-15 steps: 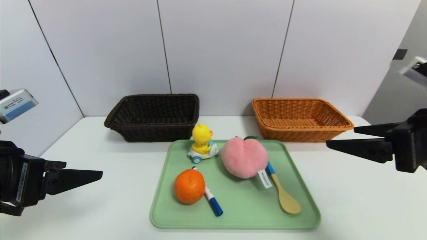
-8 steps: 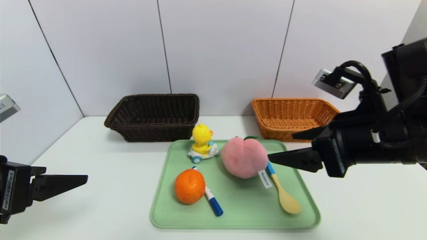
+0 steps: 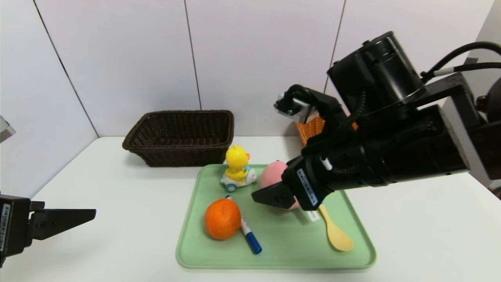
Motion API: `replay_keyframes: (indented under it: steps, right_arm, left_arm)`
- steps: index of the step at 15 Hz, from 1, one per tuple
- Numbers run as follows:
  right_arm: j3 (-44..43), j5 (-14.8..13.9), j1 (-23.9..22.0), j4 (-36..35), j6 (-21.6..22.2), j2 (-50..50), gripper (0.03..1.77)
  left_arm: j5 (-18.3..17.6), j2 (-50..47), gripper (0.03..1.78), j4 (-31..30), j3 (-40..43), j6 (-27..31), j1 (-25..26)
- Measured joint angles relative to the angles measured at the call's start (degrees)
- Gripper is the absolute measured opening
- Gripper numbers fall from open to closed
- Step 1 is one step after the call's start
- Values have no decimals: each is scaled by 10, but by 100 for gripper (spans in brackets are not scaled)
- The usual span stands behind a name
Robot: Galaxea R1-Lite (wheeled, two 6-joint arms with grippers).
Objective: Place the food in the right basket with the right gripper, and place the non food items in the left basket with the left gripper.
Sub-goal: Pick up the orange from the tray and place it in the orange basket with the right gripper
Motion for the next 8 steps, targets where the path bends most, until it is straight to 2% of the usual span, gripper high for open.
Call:
replay_keyframes:
  steps: [4, 8]
  right_arm:
    - [-55, -35, 42, 18, 18, 68, 170]
    - [-80, -38, 65, 16, 26, 125, 170]
  left_arm:
    - [0, -1, 169, 0, 1, -1, 0]
    - [0, 0, 169, 0, 1, -1, 0]
